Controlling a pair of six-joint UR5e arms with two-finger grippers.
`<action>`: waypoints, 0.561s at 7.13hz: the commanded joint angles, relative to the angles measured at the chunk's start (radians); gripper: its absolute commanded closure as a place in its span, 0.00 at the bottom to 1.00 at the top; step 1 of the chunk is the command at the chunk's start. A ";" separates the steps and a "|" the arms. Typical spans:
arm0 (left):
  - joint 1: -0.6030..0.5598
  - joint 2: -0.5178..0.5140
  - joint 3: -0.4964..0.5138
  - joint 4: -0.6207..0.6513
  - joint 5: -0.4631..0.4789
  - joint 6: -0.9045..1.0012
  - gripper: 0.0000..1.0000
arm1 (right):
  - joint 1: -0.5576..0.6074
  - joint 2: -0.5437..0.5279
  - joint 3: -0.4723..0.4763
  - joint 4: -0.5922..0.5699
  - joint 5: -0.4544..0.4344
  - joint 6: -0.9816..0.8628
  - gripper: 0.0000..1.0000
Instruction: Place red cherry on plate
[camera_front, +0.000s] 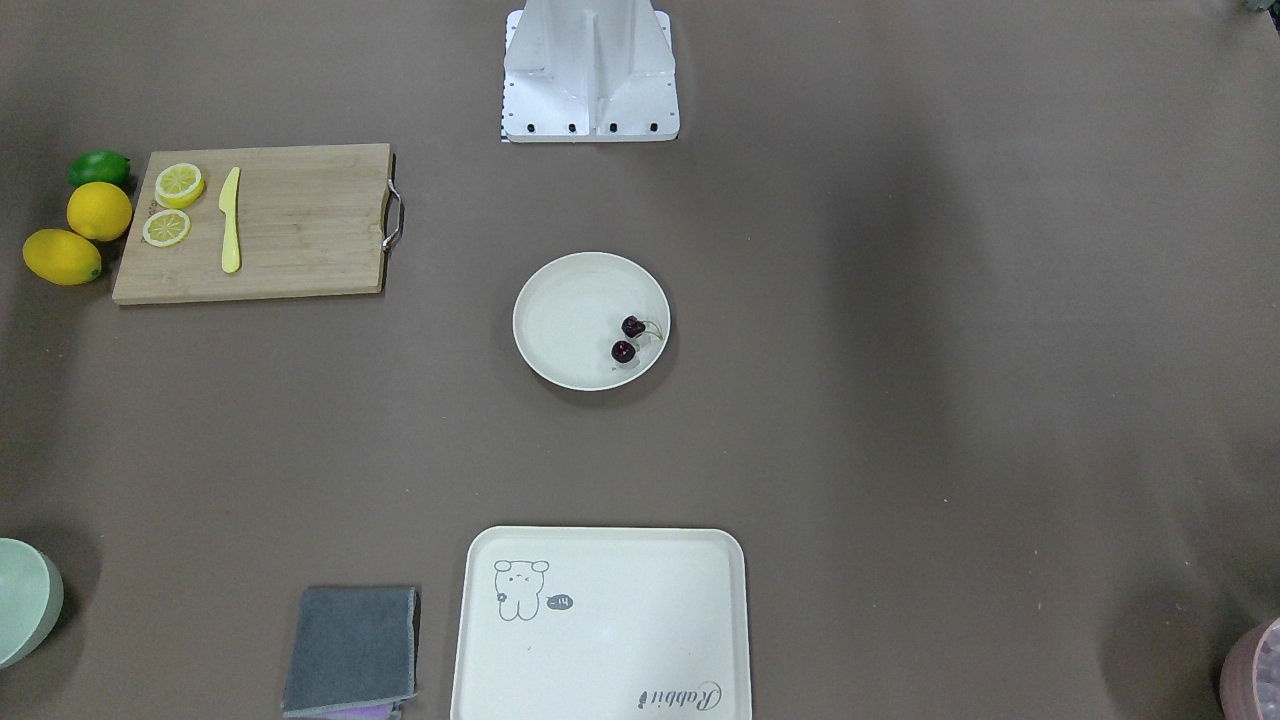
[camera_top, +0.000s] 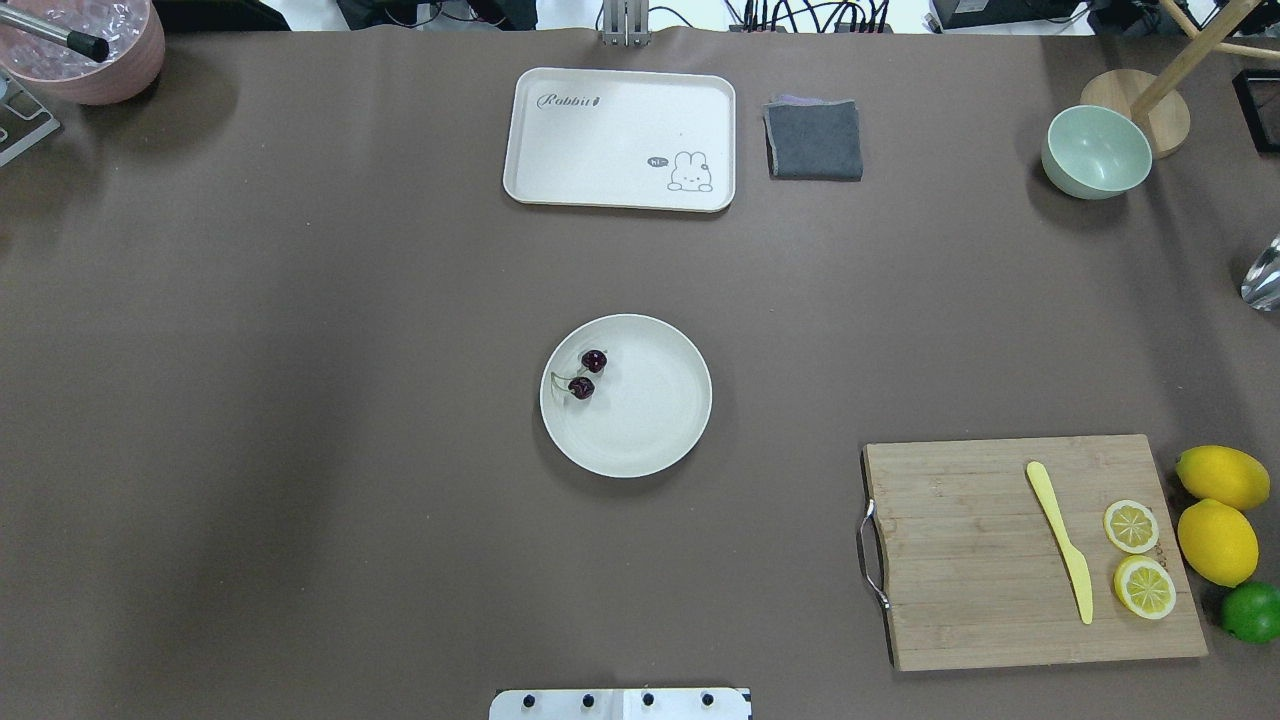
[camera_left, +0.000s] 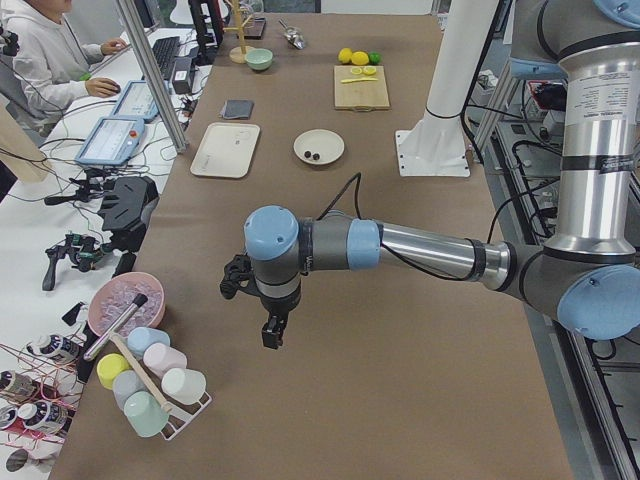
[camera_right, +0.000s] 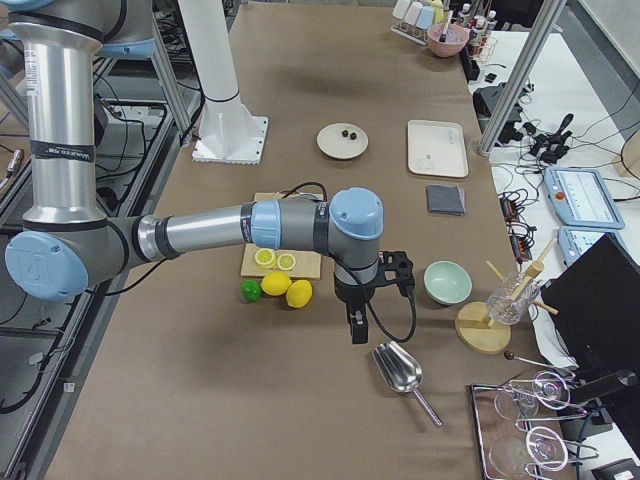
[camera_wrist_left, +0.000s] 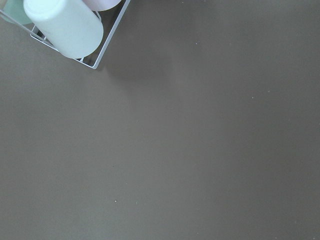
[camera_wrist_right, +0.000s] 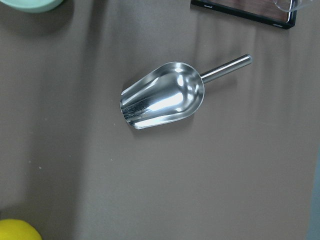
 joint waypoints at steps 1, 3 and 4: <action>0.000 0.001 0.002 0.000 0.001 0.000 0.02 | 0.003 -0.028 -0.012 0.005 0.012 -0.120 0.00; 0.000 0.001 0.003 0.000 -0.001 0.000 0.02 | 0.003 -0.029 -0.022 0.005 0.072 -0.107 0.00; 0.000 0.001 0.004 0.000 0.001 0.000 0.02 | 0.003 -0.035 -0.036 0.006 0.078 -0.109 0.00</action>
